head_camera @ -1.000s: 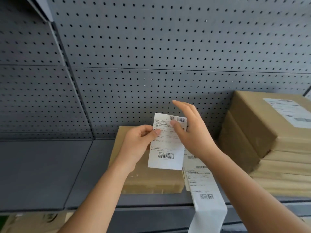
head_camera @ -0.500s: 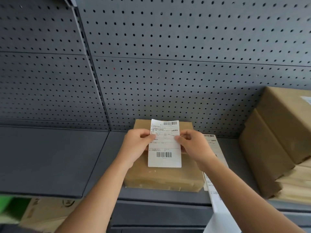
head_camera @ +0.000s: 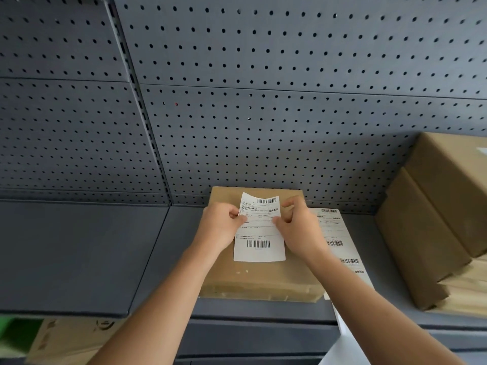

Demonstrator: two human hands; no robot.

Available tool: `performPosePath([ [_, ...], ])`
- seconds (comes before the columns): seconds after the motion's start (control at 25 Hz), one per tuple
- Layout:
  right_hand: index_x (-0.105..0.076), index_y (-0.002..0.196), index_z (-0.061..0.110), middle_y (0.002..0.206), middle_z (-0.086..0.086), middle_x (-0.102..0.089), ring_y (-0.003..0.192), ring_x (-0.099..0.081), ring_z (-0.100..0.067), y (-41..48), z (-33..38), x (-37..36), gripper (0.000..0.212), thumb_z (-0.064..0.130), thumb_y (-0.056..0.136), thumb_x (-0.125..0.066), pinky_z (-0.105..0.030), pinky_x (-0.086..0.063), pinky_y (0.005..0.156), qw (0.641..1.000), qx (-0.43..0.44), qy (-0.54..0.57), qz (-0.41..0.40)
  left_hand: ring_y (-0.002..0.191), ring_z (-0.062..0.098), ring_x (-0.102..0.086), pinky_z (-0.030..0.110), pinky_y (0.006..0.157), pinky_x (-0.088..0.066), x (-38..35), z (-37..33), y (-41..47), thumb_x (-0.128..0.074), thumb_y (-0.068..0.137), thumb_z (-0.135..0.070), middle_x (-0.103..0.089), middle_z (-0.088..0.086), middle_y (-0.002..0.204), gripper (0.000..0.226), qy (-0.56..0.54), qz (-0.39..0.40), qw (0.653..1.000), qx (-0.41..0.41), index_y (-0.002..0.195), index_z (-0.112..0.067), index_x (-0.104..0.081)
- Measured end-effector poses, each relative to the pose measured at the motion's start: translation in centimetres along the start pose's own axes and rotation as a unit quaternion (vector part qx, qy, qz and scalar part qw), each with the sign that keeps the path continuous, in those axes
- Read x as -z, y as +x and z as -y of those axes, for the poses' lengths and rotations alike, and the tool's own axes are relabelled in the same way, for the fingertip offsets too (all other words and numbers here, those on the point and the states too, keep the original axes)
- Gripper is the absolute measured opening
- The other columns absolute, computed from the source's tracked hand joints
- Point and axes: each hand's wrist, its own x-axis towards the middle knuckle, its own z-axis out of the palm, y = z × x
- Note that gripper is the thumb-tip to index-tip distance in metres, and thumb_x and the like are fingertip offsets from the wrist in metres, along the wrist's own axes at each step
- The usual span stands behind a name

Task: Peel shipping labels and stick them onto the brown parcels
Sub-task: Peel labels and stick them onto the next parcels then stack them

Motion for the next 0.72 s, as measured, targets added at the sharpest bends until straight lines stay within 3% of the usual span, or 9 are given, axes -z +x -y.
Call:
performPosePath([
  [0.08,-0.048,0.12,0.017,0.084,0.003,-0.058,0.069,-0.052,-0.003,0.1,0.0,-0.3,0.029,0.016,0.095,-0.063,-0.021,-0.036,0.052,1.0,0.001,-0.022,-0.001,0.085,0.02,-0.072,0.034,0.075,-0.058,-0.3,-0.1,0.2,-0.071,0.094,-0.022,-0.079,0.003,0.088,0.017,0.015,-0.008,1.0,0.003,0.092,-0.008,-0.08],
  [0.28,-0.041,0.113,0.016,0.09,-0.006,-0.064,0.077,-0.062,-0.025,0.2,0.5,-0.8,0.026,0.016,0.094,-0.058,-0.037,-0.052,0.062,0.996,0.029,-0.088,-0.003,0.081,0.017,-0.068,0.028,0.066,-0.049,-0.9,-0.2,0.4,-0.074,0.091,-0.023,-0.073,0.0,0.091,0.017,0.035,-0.025,0.999,0.025,0.105,-0.013,-0.073],
  [0.4,-0.039,0.112,0.013,0.086,-0.008,-0.064,0.076,-0.065,-0.031,0.3,0.6,-1.0,0.027,0.018,0.095,-0.059,-0.042,-0.056,0.064,0.988,0.046,-0.149,0.005,0.084,0.018,-0.061,0.029,0.067,-0.047,-1.0,-0.3,0.3,-0.076,0.09,-0.025,-0.07,0.002,0.099,0.027,0.068,-0.028,0.997,0.023,0.112,-0.013,-0.067],
  [0.48,-0.041,0.114,0.012,0.092,-0.008,-0.064,0.08,-0.064,-0.032,0.5,0.4,-0.8,0.028,0.023,0.095,-0.06,-0.04,-0.055,0.064,0.981,0.05,-0.189,0.007,0.099,0.02,-0.061,0.032,0.077,-0.051,-0.8,-0.1,0.0,-0.076,0.09,-0.028,-0.064,0.001,0.112,0.038,0.093,-0.046,0.995,-0.008,0.122,-0.014,-0.061],
  [0.56,-0.05,0.117,0.009,0.107,-0.008,-0.061,0.092,-0.062,-0.032,0.5,-0.1,-0.8,0.027,0.021,0.095,-0.058,-0.035,-0.049,0.068,0.967,0.091,-0.237,-0.024,0.123,0.019,-0.054,0.033,0.094,-0.048,-0.8,0.3,-0.3,-0.066,0.096,-0.03,-0.056,-0.001,0.134,0.045,0.151,-0.066,0.982,-0.09,0.137,-0.016,-0.054],
  [0.64,-0.06,0.118,0.006,0.114,-0.01,-0.06,0.1,-0.061,-0.035,0.5,-0.8,-1.3,0.028,0.015,0.092,-0.055,-0.038,-0.05,0.074,0.948,0.176,-0.26,-0.058,0.145,0.017,-0.038,0.033,0.116,-0.033,-1.1,0.3,-0.5,-0.05,0.105,-0.03,-0.044,-0.002,0.155,0.05,0.188,-0.043,0.965,-0.175,0.152,-0.015,-0.041],
  [0.72,-0.061,0.127,0.008,0.126,-0.008,-0.061,0.113,-0.059,-0.033,0.8,-1.1,-2.1,0.038,0.018,0.093,-0.047,-0.044,-0.052,0.089,0.936,0.228,-0.263,-0.047,0.155,0.014,-0.018,0.03,0.126,-0.007,-1.5,0.2,-0.2,-0.034,0.109,-0.03,-0.027,0.0,0.167,0.053,0.218,0.02,0.951,-0.217,0.16,-0.014,-0.027],
])
